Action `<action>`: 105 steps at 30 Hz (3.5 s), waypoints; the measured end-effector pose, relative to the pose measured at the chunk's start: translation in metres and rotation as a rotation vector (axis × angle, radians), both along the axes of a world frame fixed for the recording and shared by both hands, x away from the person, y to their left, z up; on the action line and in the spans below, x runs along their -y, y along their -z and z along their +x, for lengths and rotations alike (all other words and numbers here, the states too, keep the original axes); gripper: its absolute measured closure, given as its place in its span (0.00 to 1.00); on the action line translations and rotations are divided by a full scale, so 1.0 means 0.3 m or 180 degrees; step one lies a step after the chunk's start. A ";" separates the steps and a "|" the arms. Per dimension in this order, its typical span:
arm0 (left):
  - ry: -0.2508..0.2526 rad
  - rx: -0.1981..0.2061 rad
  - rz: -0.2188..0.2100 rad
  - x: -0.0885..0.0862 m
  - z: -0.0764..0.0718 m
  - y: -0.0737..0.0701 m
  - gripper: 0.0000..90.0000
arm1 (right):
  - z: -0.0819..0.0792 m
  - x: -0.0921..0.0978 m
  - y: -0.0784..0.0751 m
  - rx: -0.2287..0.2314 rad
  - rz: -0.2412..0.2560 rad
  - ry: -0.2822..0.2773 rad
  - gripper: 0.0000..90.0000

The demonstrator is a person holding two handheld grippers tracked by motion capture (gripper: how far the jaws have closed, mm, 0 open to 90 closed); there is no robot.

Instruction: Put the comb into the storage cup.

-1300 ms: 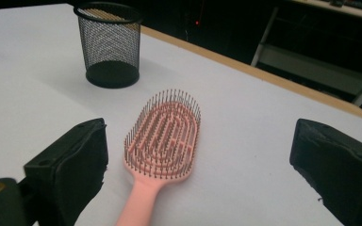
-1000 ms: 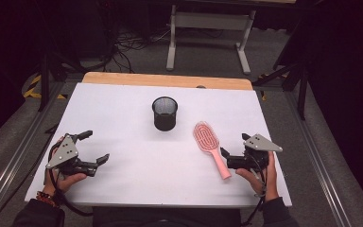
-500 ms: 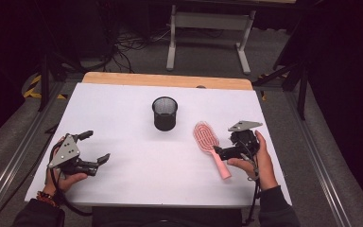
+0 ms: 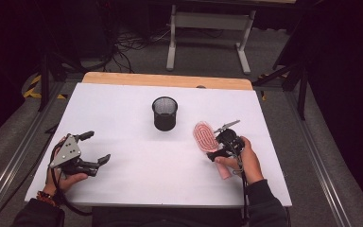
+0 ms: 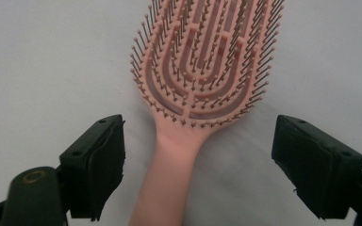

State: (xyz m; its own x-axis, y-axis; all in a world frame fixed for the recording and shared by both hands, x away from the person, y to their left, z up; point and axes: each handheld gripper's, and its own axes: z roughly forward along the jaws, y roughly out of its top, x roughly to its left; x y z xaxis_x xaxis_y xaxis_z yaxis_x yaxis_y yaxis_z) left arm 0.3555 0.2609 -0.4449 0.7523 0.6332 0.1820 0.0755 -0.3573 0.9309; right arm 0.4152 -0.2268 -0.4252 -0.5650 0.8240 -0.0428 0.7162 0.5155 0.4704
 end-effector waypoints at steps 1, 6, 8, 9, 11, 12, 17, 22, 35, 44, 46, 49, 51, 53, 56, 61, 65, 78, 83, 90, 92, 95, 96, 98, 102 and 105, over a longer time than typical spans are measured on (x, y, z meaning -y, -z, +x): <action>0.0005 -0.0001 0.0000 0.000 0.000 0.000 0.05 | 0.001 0.001 0.008 -0.0029 -0.0002 -0.0028 0.25; 0.0019 -0.0016 0.0015 0.001 0.003 0.003 0.05 | 0.005 0.002 0.014 -0.0049 -0.0007 -0.0082 0.31; -0.0005 0.0015 0.0042 0.002 0.001 0.002 0.05 | 0.009 0.005 0.013 -0.0006 -0.0016 -0.0059 0.41; -0.0016 0.0024 0.0039 0.002 -0.001 0.001 0.05 | 0.010 0.006 0.013 -0.0011 -0.0017 -0.0062 0.43; -0.0024 0.0024 0.0034 0.000 -0.001 0.000 0.06 | 0.011 0.006 0.014 -0.0033 -0.0001 -0.0090 0.46; -0.0026 0.0021 0.0036 -0.001 -0.001 0.000 0.06 | 0.011 0.005 0.014 -0.0032 0.0005 -0.0087 0.47; -0.0015 0.0022 0.0039 0.003 -0.002 0.000 0.06 | 0.010 -0.005 0.015 -0.0051 -0.0080 -0.0105 0.47; 0.0004 -0.0027 0.0040 0.005 0.002 0.005 0.06 | 0.011 -0.002 0.021 -0.0103 -0.0085 -0.0085 0.46; 0.0097 -0.0236 -0.0087 0.004 0.024 0.023 0.05 | -0.004 -0.034 0.018 -0.0188 -0.0196 0.0265 0.72; 0.0204 -0.0305 -0.0076 0.019 0.033 0.032 0.05 | -0.003 -0.041 0.018 -0.0200 -0.0210 0.0247 0.77; 0.0187 -0.0303 -0.0059 0.021 0.031 0.032 0.05 | -0.009 -0.037 0.021 -0.0148 -0.0178 0.0214 0.77; 0.0166 -0.0312 -0.0052 0.026 0.032 0.032 0.05 | -0.020 -0.016 0.026 -0.0059 -0.0027 0.0197 0.78; 0.0162 -0.0312 -0.0024 0.030 0.032 0.032 0.05 | -0.026 -0.004 0.030 -0.0014 0.0045 0.0162 0.78; 0.0161 -0.0304 -0.0007 0.032 0.030 0.031 0.05 | -0.033 0.007 0.032 0.0076 0.0117 0.0165 0.78; 0.0145 -0.0303 0.0004 0.034 0.029 0.031 0.05 | -0.040 0.022 0.038 0.0148 0.0229 0.0161 0.78; 0.0145 -0.0317 0.0028 0.033 0.035 0.035 0.06 | -0.046 0.048 0.034 0.0381 0.0395 0.0150 0.78; 0.0144 -0.0312 0.0032 0.030 0.037 0.037 0.06 | -0.044 0.060 0.041 0.0436 0.0488 0.0132 0.78; 0.0172 -0.0315 0.0092 0.040 0.041 0.041 0.06 | -0.058 0.072 0.024 0.0733 0.0610 0.0071 0.78; 0.0172 -0.0314 0.0077 0.037 0.041 0.040 0.06 | -0.069 0.077 0.010 0.0940 0.0712 0.0061 0.78; 0.0180 -0.0306 0.0057 0.035 0.041 0.039 0.06 | -0.087 0.077 -0.014 0.1214 0.0789 0.0020 0.78; 0.0176 -0.0306 0.0055 0.036 0.040 0.039 0.06 | -0.092 0.078 -0.019 0.1307 0.0819 0.0027 0.78; 0.0177 -0.0304 0.0060 0.036 0.040 0.039 0.06 | -0.101 0.083 -0.029 0.1449 0.0887 0.0038 0.78; 0.0175 -0.0306 0.0055 0.036 0.040 0.040 0.06 | -0.104 0.084 -0.032 0.1485 0.0907 0.0038 0.78; 0.0175 -0.0310 0.0049 0.037 0.041 0.040 0.06 | -0.109 0.085 -0.037 0.1563 0.0934 0.0042 0.78; 0.0167 -0.0305 0.0041 0.037 0.041 0.040 0.06 | -0.119 0.083 -0.046 0.1696 0.0991 0.0040 0.78; 0.0169 -0.0309 0.0023 0.036 0.042 0.040 0.06 | -0.124 0.081 -0.050 0.1755 0.1008 0.0037 0.78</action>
